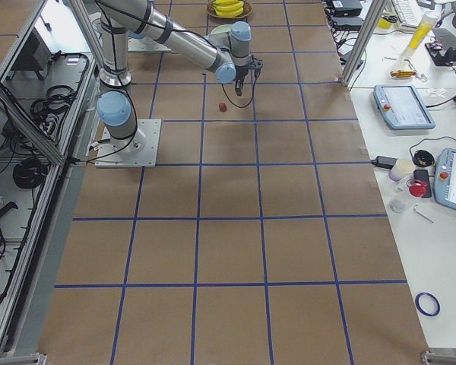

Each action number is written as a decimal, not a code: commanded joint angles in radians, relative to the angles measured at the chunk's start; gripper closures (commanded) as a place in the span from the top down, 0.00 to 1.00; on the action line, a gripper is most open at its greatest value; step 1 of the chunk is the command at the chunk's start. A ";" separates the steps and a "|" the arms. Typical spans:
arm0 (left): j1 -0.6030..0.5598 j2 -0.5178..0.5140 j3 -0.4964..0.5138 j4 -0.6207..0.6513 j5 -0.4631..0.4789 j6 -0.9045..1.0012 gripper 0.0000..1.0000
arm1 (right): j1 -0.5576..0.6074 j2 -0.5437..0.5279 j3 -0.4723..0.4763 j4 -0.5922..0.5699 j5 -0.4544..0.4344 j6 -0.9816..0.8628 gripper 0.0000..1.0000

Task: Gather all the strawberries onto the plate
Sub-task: 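Carry the strawberry toward the plate and release it beside the first, then grasp the last strawberry with the right gripper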

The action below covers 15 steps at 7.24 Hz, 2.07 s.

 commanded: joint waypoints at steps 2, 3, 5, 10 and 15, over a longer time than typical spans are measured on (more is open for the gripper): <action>0.000 0.000 0.001 0.000 0.000 0.000 1.00 | 0.213 0.014 -0.035 -0.070 0.053 0.305 0.00; -0.001 0.002 0.000 0.000 0.000 0.001 1.00 | 0.260 0.041 -0.038 -0.076 0.050 0.341 0.00; -0.001 0.002 0.000 0.000 0.000 0.000 1.00 | 0.324 0.115 -0.039 -0.089 0.042 0.344 0.00; 0.000 0.003 0.000 0.000 0.000 0.001 1.00 | 0.283 0.068 -0.044 -0.086 0.012 0.305 1.00; -0.001 0.003 -0.002 -0.002 0.000 0.001 1.00 | -0.044 -0.089 0.172 0.097 -0.084 -0.169 1.00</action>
